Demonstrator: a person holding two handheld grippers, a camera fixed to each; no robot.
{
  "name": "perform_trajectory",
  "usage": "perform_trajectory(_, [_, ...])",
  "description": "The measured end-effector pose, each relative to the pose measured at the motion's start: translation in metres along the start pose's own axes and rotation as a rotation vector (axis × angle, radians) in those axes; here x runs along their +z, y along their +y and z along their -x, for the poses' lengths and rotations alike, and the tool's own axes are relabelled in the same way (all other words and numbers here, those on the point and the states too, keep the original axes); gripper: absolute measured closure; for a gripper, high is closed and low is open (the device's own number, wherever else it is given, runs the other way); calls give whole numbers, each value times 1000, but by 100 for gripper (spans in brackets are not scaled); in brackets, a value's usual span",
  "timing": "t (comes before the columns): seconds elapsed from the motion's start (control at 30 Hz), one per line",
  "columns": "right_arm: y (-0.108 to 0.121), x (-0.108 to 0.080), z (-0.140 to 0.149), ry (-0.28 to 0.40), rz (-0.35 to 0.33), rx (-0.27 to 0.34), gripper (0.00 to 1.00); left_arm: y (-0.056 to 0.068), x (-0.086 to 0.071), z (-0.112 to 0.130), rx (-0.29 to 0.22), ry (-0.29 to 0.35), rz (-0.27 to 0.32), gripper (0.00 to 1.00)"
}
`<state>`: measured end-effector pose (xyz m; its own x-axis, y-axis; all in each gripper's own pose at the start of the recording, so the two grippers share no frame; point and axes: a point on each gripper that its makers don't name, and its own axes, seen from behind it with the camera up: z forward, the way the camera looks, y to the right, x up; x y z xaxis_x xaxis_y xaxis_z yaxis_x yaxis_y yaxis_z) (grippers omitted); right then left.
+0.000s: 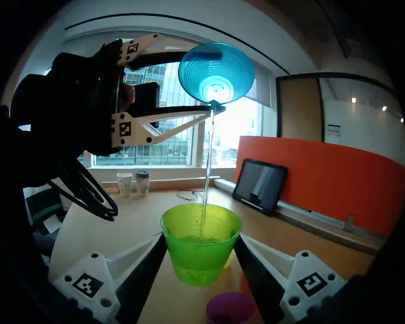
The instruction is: Pour water
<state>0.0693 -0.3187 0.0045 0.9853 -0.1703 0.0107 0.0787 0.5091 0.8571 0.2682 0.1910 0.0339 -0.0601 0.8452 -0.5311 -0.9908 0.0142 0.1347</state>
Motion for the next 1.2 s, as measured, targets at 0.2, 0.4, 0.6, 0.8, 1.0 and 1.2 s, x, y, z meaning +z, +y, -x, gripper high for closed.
perform_trajectory(0.2, [2, 2, -1, 1, 2, -1, 12, 1, -1, -2, 36, 3, -11, 18])
perform_trajectory(0.4, [2, 5, -1, 4, 0, 1, 12, 1, -2, -2, 36, 3, -13, 18])
perform_trajectory(0.6, [3, 6, -3, 8, 4, 1, 12, 1, -1, 1, -31, 2, 1, 18])
perform_trajectory(0.8, [3, 3, -4, 12, 10, 1, 12, 11, 1, 4, -197, 4, 40, 18])
perform_trajectory(1.0, [4, 1, -5, 19, 11, 8, 12, 16, 5, 7, -369, -3, 64, 18])
perform_trajectory(1.2, [9, -2, -7, 26, 31, 16, 12, 17, 7, 13, -542, -17, 80, 18])
